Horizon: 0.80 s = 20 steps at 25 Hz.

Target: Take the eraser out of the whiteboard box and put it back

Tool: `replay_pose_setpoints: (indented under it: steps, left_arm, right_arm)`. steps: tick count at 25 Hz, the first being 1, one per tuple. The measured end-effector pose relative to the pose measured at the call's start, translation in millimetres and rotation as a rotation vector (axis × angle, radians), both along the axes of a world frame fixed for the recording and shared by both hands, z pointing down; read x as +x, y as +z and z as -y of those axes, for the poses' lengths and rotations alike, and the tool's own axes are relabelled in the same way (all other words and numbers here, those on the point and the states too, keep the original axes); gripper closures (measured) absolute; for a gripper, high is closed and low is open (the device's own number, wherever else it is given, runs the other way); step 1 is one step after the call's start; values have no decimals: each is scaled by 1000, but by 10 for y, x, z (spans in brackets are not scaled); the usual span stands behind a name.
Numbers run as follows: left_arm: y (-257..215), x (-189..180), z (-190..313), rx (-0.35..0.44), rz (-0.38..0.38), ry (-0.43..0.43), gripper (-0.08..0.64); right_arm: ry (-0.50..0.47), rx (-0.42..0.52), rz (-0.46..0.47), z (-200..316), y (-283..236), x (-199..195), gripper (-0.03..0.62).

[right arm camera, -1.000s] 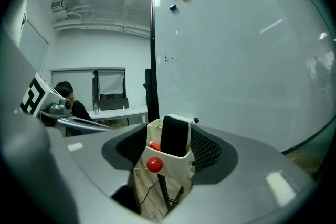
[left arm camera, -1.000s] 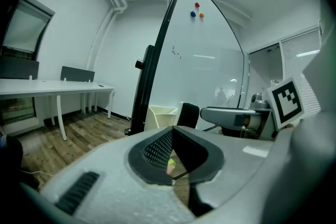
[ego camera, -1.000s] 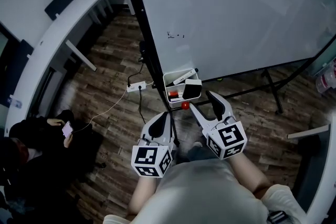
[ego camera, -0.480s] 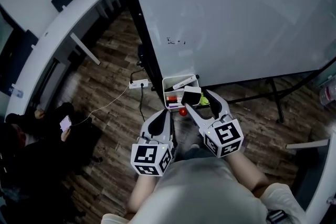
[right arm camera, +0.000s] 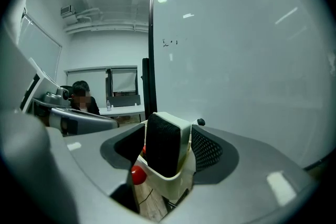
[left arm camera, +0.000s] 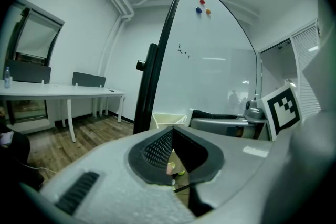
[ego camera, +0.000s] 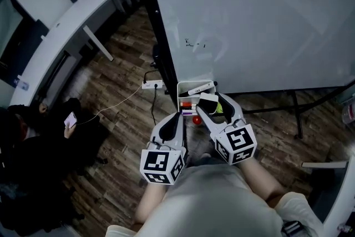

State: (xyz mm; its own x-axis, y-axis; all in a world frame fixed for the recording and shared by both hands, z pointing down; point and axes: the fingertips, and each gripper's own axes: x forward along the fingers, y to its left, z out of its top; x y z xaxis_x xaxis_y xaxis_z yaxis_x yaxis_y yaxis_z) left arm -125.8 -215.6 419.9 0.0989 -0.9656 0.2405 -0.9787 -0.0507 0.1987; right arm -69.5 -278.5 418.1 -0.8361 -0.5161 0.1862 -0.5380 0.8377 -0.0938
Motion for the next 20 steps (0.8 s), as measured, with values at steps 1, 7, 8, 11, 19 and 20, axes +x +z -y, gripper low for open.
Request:
replay_pose_setpoints:
  steps: [1,7,8,11,19,20]
  left_arm:
    - [-2,-6,-8,0,0,-5,555]
    - [24,-66,-47,-3,3,-34,555]
    - [27,-71,-53,-4,2,-37,555]
    - [25,-74,-57,-4,2,-39,555]
    - [-10,-79,-48,2,-2,-39,555]
    - [-14,-82,-49,3,-3,-40,555]
  right_arm:
    - [-1,2,0,4,1,-7,316]
    - [-6,12,7,20,4,-47,339]
    - [-6,14,7,19,4,-48,342]
    - [-5,18,2,13,3,-53,353]
    - [2,22,-12,5,-2,-50,354]
    - [3,23,-14,4,-4,-49,354]
